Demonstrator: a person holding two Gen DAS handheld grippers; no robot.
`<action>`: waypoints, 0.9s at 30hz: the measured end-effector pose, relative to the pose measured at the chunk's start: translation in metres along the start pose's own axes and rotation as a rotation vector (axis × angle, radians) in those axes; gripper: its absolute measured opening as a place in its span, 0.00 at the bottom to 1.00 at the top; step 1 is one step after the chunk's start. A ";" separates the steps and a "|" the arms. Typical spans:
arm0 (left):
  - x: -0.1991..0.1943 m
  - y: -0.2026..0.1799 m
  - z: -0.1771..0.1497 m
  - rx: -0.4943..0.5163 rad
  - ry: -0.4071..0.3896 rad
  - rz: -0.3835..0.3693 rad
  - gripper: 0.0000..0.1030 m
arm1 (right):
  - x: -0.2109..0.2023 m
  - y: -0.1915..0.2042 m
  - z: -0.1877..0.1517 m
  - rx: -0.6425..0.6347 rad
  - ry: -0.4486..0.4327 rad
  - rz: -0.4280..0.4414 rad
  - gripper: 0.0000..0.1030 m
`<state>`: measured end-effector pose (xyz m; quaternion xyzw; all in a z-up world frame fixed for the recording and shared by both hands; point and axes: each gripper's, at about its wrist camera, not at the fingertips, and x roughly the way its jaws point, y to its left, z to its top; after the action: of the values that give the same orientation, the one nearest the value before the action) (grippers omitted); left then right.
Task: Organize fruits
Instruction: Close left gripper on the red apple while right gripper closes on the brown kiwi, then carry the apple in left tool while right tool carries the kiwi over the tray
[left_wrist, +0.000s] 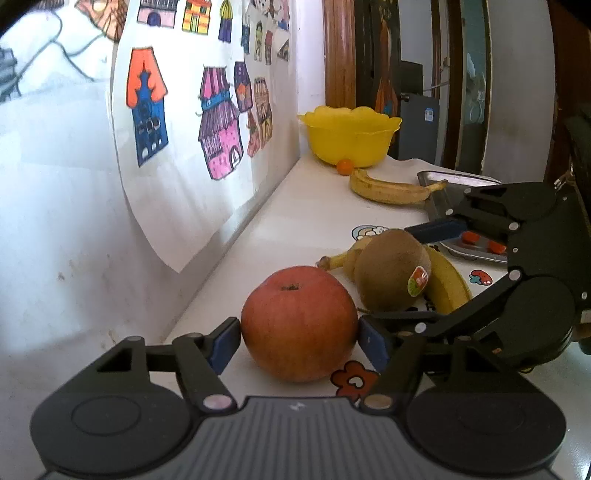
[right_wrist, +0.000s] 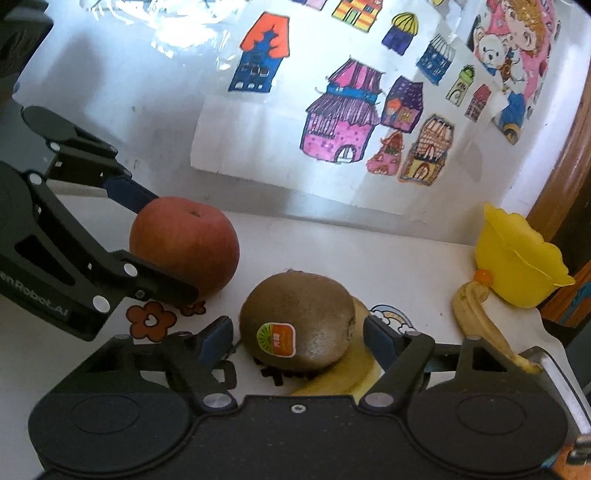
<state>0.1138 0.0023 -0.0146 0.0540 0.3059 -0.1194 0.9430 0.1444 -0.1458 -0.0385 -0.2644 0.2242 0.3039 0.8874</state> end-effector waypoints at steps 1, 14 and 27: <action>0.002 0.001 0.000 0.000 0.005 -0.002 0.72 | 0.001 0.001 0.000 -0.005 -0.005 0.000 0.75; 0.004 0.000 -0.005 -0.033 0.013 0.008 0.69 | -0.008 0.012 -0.006 -0.034 -0.035 -0.058 0.64; -0.007 -0.006 -0.011 -0.058 0.000 0.023 0.69 | -0.043 0.020 -0.012 -0.045 -0.082 -0.126 0.64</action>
<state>0.1009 0.0001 -0.0200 0.0301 0.3086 -0.0998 0.9455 0.0978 -0.1579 -0.0303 -0.2851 0.1639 0.2628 0.9071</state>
